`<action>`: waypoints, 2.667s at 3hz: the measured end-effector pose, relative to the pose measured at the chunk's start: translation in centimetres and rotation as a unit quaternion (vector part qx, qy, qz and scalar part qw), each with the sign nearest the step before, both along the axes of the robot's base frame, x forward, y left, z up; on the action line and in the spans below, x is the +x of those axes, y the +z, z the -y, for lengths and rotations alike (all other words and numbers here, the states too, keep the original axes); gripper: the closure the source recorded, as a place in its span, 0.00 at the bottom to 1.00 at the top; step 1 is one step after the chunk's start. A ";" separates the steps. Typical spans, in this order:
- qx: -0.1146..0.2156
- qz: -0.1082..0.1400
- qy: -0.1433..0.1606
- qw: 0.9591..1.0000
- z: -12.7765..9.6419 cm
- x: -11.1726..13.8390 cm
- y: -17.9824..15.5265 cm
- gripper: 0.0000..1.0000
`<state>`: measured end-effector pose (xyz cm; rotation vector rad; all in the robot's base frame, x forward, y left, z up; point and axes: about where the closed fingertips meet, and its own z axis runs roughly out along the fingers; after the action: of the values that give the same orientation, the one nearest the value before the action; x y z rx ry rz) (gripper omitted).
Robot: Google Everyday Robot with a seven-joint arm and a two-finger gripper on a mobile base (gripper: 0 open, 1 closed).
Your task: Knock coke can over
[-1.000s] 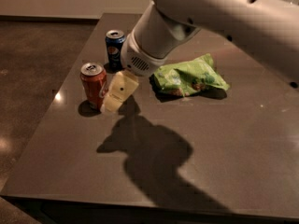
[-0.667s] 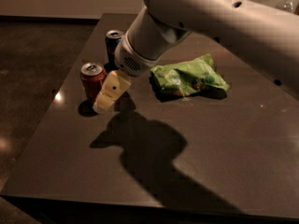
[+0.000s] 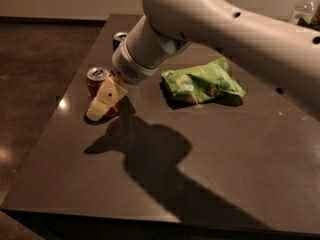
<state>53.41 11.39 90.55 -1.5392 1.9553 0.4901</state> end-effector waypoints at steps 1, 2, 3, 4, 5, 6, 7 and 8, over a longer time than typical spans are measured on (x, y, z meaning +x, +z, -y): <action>0.012 0.001 0.006 1.000 -1.3 0.5 -0.4 0.13; 0.019 -0.007 0.014 1.000 -2.2 0.9 -0.7 0.38; 0.031 -0.014 0.019 0.999 -2.2 1.2 -0.3 0.60; 0.039 -0.013 0.019 0.999 -0.4 1.3 2.2 0.83; 0.014 -0.007 0.016 1.000 2.4 1.3 5.5 1.00; -0.047 -0.013 0.022 0.999 5.6 0.8 7.0 1.00; -0.132 -0.030 0.034 0.990 9.4 -0.4 6.7 1.00; -0.211 -0.053 0.044 0.975 12.9 -1.7 4.7 1.00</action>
Offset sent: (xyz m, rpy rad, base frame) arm 0.0166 0.0281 -0.0119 0.0557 0.0362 0.0385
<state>51.68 -1.48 95.28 -1.8976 2.1805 0.1990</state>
